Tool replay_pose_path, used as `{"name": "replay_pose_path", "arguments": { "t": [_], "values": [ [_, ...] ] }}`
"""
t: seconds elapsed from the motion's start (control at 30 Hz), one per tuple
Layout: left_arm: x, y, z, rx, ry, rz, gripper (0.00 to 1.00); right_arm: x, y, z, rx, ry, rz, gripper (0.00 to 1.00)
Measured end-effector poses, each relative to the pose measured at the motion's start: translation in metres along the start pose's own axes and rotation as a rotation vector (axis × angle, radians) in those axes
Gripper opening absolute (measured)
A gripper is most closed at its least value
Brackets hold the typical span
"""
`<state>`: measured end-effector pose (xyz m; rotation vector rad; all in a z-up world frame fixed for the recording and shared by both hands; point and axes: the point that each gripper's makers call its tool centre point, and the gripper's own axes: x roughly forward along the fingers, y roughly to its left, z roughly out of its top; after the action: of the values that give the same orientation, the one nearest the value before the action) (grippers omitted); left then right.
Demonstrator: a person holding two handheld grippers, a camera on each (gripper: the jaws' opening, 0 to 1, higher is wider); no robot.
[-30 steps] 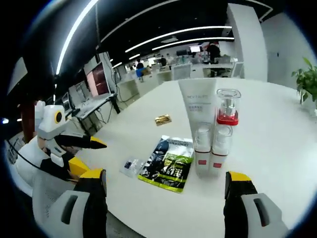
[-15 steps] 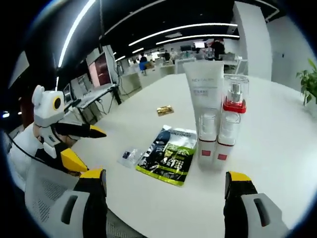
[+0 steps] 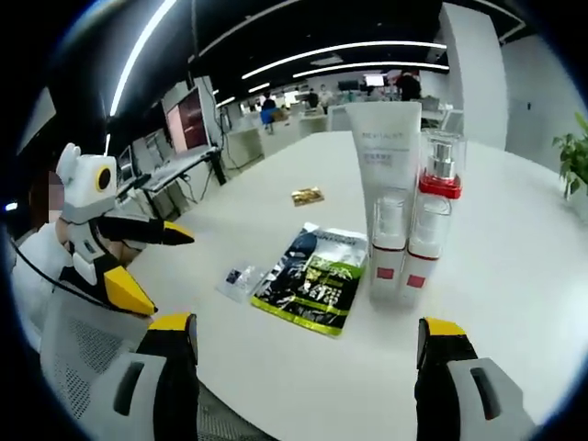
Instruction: Arrange the skincare products in the storage area until every visible bottle or jar stands upright without overlapping.
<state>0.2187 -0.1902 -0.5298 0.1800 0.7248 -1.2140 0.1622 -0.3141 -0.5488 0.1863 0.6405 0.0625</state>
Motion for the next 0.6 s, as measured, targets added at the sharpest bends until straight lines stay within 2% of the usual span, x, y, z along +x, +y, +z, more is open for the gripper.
{"name": "replay_pose_path", "arguments": {
  "t": [0.23, 0.6],
  "values": [
    [0.0021, 0.0020, 0.0014, 0.020, 0.003, 0.002, 0.92, 0.0000, -0.0038, 0.0016, -0.035, -0.002, -0.020, 1.00],
    [0.0066, 0.0031, 0.0028, 0.060, 0.033, -0.026, 0.99, 0.0024, -0.0090, 0.0060, 0.002, -0.014, -0.027, 1.00]
  ]
}}
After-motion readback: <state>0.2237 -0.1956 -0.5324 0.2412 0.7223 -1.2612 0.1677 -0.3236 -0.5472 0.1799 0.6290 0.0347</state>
